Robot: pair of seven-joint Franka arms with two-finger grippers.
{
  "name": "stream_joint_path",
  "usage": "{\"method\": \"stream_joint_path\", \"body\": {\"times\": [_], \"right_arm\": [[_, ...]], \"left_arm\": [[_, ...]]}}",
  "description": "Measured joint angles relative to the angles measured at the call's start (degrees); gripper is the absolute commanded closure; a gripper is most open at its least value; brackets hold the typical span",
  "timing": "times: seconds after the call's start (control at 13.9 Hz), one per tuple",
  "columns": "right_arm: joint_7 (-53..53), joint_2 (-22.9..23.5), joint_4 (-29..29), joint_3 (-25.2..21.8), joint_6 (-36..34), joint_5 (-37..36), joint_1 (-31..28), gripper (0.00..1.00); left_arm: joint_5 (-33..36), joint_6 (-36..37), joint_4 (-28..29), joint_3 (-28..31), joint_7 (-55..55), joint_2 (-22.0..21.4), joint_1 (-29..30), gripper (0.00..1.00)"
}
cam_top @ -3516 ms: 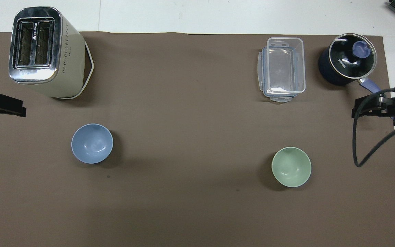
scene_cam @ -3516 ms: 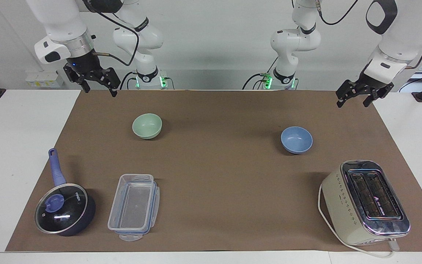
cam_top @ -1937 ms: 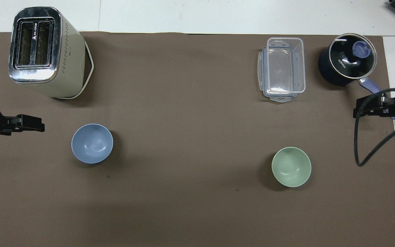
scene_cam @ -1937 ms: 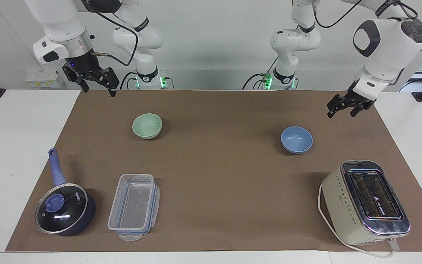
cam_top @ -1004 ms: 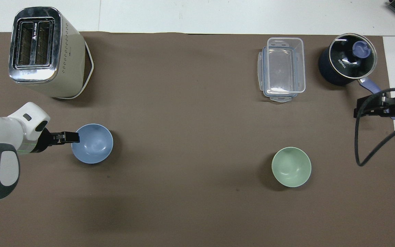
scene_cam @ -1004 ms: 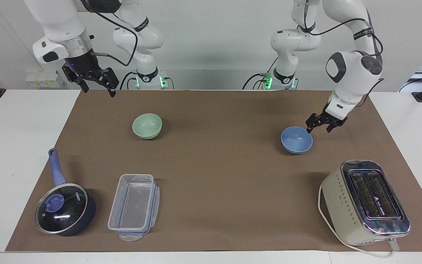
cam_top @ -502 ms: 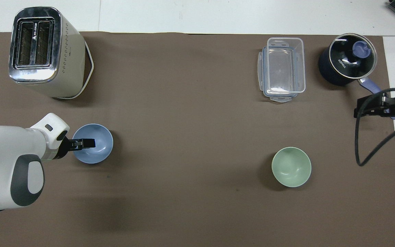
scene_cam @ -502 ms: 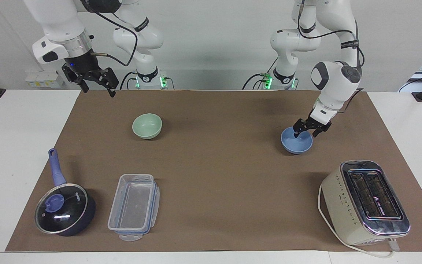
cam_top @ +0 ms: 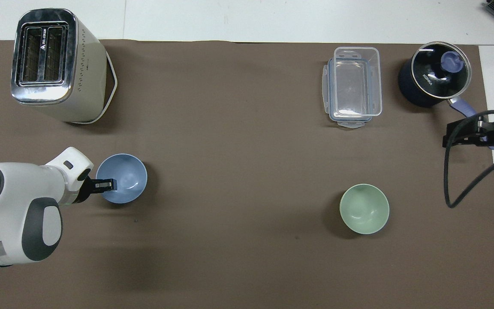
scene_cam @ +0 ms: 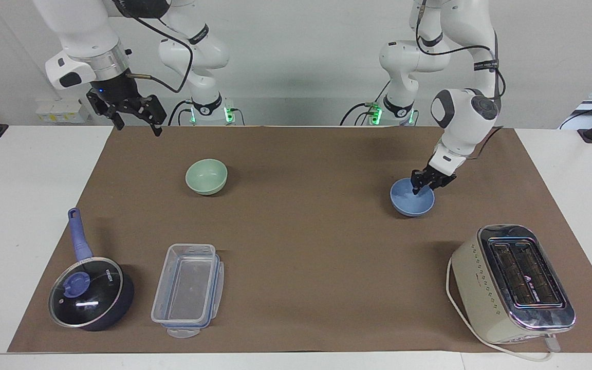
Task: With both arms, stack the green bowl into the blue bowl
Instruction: 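Grasp the rim of the light blue bowl with the left gripper, then slide the blue bowl toward the green bowl with the left gripper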
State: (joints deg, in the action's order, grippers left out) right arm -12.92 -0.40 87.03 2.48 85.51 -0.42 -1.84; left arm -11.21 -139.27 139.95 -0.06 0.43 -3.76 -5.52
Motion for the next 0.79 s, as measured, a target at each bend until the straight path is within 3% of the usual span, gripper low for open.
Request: {"method": "stream_joint_path", "body": {"times": [0.5, 0.79], "right_arm": [[0.0, 0.0, 0.0, 0.0, 0.0, 0.0, 0.0, 0.00], [0.0, 0.0, 0.0, 0.0, 0.0, 0.0, 0.0, 0.00]], "left_arm": [[0.0, -0.1, -2.0, 0.5, 0.0, 0.2, 0.1, 1.00], [0.0, 8.3, -8.2, 0.9, 0.0, -0.1, 0.9, 1.00]]}}
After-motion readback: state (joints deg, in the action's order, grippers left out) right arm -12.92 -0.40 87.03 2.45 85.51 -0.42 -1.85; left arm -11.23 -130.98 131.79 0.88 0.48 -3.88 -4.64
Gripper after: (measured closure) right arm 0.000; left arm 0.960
